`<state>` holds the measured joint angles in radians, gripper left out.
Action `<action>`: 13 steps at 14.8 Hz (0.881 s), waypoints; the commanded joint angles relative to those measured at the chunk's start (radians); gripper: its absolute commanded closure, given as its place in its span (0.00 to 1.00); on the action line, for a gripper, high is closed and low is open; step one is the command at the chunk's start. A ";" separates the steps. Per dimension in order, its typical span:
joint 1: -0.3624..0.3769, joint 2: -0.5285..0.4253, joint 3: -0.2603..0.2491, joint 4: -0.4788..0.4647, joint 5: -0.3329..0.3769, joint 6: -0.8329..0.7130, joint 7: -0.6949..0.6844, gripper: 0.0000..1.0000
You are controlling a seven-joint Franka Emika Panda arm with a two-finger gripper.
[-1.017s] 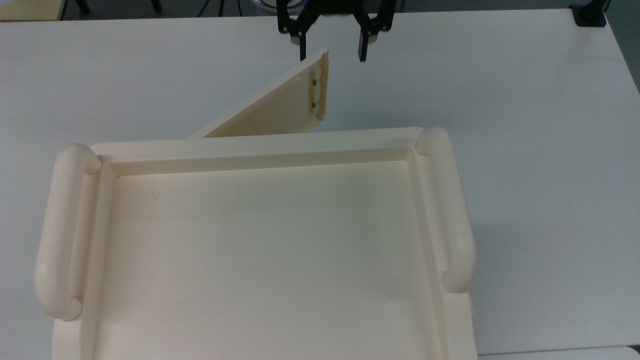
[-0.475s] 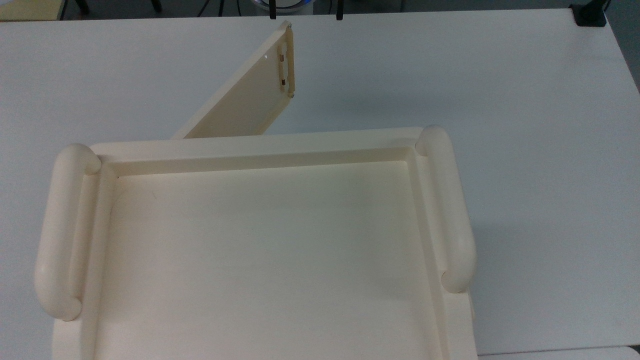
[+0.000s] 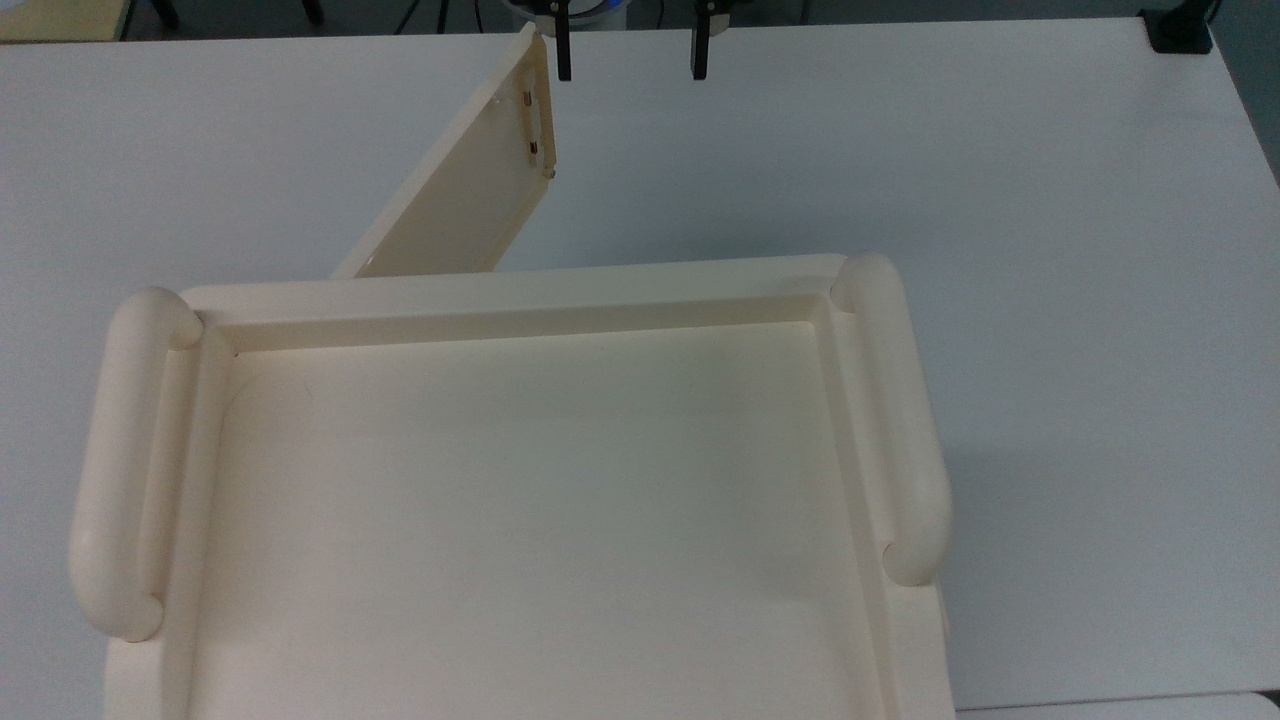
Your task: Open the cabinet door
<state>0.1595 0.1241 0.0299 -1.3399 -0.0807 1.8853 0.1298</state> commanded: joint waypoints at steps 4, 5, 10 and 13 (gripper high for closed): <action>-0.121 0.000 -0.013 -0.028 0.015 -0.049 -0.090 0.14; -0.126 0.002 -0.015 -0.034 0.013 -0.070 -0.108 0.13; -0.118 -0.001 -0.010 -0.091 0.009 -0.104 -0.104 0.05; -0.123 -0.001 -0.010 -0.114 0.009 -0.162 -0.113 0.00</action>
<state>0.0343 0.1437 0.0258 -1.4185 -0.0808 1.7763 0.0405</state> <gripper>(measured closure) 0.031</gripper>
